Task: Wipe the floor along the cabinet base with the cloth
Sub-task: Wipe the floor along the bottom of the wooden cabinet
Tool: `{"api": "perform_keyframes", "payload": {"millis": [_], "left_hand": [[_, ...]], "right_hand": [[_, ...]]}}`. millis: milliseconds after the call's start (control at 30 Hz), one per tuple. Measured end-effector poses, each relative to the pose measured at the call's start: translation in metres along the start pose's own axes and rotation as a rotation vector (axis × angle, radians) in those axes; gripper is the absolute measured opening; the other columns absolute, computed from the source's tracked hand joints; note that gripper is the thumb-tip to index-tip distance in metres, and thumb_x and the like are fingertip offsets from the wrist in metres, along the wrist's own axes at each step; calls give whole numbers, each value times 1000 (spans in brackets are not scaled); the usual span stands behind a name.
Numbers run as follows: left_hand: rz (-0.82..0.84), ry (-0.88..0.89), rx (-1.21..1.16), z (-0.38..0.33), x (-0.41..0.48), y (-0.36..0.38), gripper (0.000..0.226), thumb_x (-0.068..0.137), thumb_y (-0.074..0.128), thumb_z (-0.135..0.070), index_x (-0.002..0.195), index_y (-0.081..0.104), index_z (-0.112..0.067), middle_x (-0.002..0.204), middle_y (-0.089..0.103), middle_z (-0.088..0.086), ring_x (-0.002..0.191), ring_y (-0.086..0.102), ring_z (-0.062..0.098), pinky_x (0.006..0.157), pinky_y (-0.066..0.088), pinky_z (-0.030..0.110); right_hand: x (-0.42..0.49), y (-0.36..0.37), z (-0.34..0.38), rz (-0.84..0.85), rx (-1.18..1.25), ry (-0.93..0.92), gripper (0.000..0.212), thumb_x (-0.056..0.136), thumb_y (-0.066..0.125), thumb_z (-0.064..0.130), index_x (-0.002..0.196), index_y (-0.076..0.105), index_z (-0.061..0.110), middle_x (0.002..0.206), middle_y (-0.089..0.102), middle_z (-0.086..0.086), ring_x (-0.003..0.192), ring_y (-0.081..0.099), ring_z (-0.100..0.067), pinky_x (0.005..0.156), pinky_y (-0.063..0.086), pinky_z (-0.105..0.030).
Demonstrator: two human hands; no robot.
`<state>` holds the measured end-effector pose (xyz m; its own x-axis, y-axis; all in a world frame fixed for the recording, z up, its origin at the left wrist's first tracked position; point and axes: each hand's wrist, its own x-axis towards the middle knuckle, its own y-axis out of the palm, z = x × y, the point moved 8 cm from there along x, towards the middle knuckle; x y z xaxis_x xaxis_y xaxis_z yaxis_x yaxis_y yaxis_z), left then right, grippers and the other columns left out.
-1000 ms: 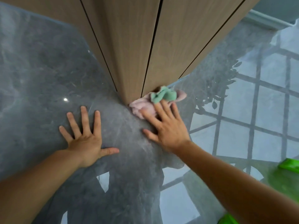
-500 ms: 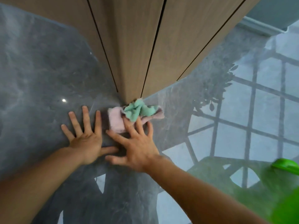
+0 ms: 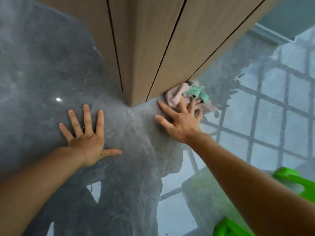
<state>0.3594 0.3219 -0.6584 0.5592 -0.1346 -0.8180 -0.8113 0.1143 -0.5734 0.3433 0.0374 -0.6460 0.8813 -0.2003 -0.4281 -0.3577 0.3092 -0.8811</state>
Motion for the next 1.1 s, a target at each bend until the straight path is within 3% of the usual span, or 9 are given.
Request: {"api": "perform_keyframes", "payload": {"millis": [167, 267, 367, 433, 600, 733, 833, 967, 1100], "left_hand": [[-56, 5, 26, 3, 5, -1, 134, 53, 38, -96, 111, -62, -29, 118, -74, 11, 128, -49, 54, 107, -13, 75], [-70, 8, 26, 5, 6, -3, 135, 51, 36, -98, 111, -62, -29, 122, -72, 12, 128, -48, 53, 106, -14, 74], [-74, 15, 7, 5, 4, -1, 136, 42, 29, -100, 111, -63, -28, 125, -71, 12, 129, -48, 52, 106, -15, 74], [-79, 23, 1, 5, 5, -1, 135, 44, 30, -100, 111, -62, -28, 128, -69, 12, 129, -48, 53, 106, -15, 74], [-71, 31, -9, 6, 5, -2, 133, 44, 28, -100, 114, -61, -30, 131, -67, 12, 129, -49, 52, 106, -16, 74], [-64, 29, -4, 6, 5, 0, 134, 42, 26, -100, 112, -63, -29, 124, -71, 11, 128, -49, 52, 105, -17, 74], [-69, 34, -5, 6, 8, 1, 135, 51, 35, -98, 115, -62, -29, 121, -73, 10, 126, -51, 51, 105, -18, 73], [-77, 43, -9, 5, 7, 2, 135, 52, 34, -98, 114, -63, -28, 122, -73, 11, 126, -51, 52, 104, -17, 74], [-97, 57, -17, 3, 9, 4, 135, 51, 32, -98, 117, -61, -28, 123, -72, 12, 126, -50, 52, 105, -17, 75]], "right_hand": [[-77, 51, 130, 35, -86, -512, 62, 85, 24, 81, 142, 9, 64, 166, 3, 1, 145, -8, -51, 104, -5, -77], [-65, 16, 118, -7, -46, -534, 61, 90, 38, 68, 146, 18, 56, 161, 26, 7, 145, 15, -43, 107, 10, -72], [-65, -40, 94, -345, 63, -473, 41, 91, 54, 45, 132, 57, 39, 142, 53, 4, 126, 43, -33, 96, 34, -52], [-64, -49, 93, -465, 91, -446, 35, 91, 57, 39, 123, 66, 30, 139, 54, -5, 126, 43, -34, 95, 38, -48], [-59, 28, 128, -218, -9, -484, 56, 91, 49, 58, 142, 45, 36, 152, 33, -19, 144, 17, -46, 113, 19, -64], [-40, 41, 95, -169, -261, -591, 61, 90, 40, 64, 144, 41, 37, 147, 44, -19, 146, 18, -46, 117, 14, -61], [2, -3, -1, -209, -324, -260, 75, 87, 26, 70, 148, 34, 27, 153, 38, -19, 145, 24, -42, 119, 17, -57], [34, -43, -86, -151, -91, 268, 93, 78, 25, 85, 153, 6, 34, 165, 2, -13, 150, 2, -39, 119, 6, -61], [18, -19, -11, -122, -21, 180, 101, 71, 25, 88, 152, 5, 31, 163, 0, -17, 148, -4, -45, 114, -1, -68]]}}
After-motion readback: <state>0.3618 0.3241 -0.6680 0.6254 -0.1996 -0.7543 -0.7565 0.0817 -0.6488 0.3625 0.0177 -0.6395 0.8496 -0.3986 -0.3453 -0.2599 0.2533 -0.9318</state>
